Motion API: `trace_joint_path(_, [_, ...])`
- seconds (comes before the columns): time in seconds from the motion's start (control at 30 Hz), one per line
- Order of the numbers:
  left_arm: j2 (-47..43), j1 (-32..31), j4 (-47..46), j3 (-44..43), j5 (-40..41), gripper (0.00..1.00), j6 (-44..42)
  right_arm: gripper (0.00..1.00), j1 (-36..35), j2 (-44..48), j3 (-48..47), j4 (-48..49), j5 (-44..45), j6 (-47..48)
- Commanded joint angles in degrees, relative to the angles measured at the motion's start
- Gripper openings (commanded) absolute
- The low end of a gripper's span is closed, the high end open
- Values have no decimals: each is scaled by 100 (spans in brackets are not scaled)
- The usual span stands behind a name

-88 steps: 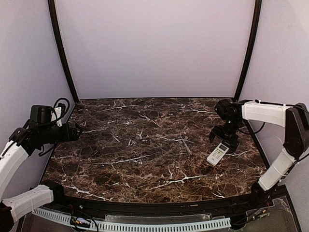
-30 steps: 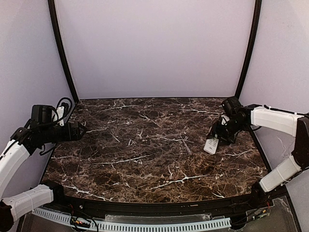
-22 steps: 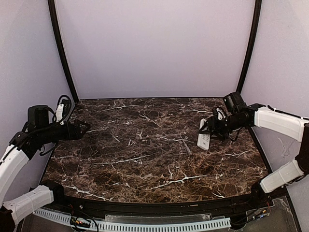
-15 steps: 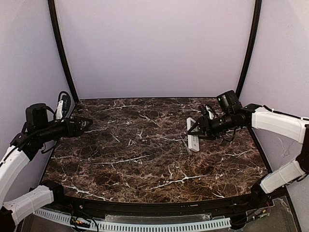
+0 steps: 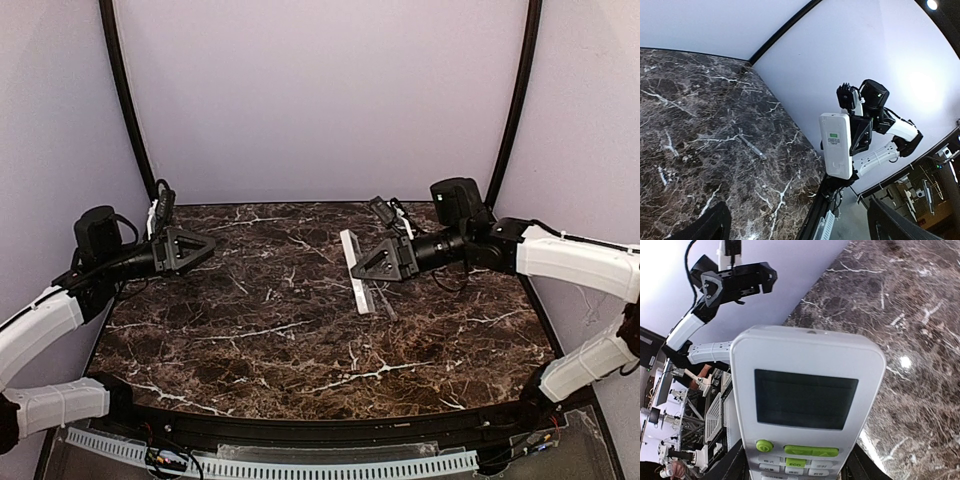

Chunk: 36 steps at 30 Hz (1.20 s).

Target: Unload the batteries from the remote control

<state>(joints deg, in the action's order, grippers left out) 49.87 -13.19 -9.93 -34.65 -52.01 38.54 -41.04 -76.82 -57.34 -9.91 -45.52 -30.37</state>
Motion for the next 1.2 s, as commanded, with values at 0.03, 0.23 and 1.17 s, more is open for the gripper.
trace_joint_path(0.03, [303,-478,-1120,-62,-328,96,681,43,-328,-211,-339,1191,-498,-13])
trace_joint_path(0.23, [747,-1219,-1444,-229,-4,96,765,43,-595,-491,-593,1528,-714,-83])
trace_joint_path(1.17, [2268,-2851,-2182,-1229,394,90,750,41,-1274,-1158,-1046,1579,-805,-76])
